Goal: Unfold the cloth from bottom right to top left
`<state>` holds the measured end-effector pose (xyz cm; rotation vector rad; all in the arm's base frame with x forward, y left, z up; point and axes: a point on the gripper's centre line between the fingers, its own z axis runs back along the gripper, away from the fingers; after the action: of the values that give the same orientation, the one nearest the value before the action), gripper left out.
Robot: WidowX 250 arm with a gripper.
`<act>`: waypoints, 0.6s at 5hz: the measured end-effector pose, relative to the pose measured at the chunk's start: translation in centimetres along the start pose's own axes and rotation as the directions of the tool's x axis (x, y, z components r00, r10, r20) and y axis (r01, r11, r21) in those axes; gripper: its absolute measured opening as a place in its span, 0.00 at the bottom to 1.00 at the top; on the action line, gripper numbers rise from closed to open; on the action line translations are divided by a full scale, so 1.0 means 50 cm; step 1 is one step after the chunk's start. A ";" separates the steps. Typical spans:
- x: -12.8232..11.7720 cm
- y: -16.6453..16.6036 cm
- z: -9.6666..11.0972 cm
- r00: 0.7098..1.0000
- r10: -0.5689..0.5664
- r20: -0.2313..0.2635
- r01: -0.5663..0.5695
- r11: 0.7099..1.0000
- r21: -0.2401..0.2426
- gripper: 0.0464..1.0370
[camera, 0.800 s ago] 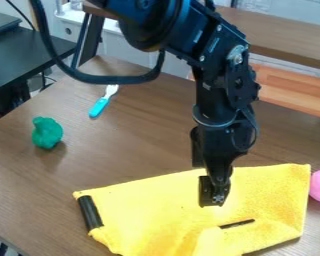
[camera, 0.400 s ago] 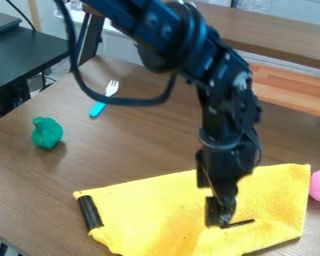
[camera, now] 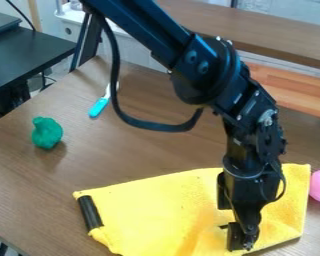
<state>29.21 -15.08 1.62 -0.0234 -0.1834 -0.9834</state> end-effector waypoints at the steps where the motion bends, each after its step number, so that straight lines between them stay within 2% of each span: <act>1: 0.007 0.001 -0.008 1.000 0.013 0.011 -0.013 1.000 0.002 0.96; 2: 0.012 -0.004 -0.018 1.000 0.015 0.018 -0.015 1.000 -0.010 0.93; 3: 0.020 -0.005 -0.018 0.999 0.036 0.041 -0.035 0.999 -0.015 0.66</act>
<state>29.64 -16.13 0.89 -0.0602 -0.2129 -0.9490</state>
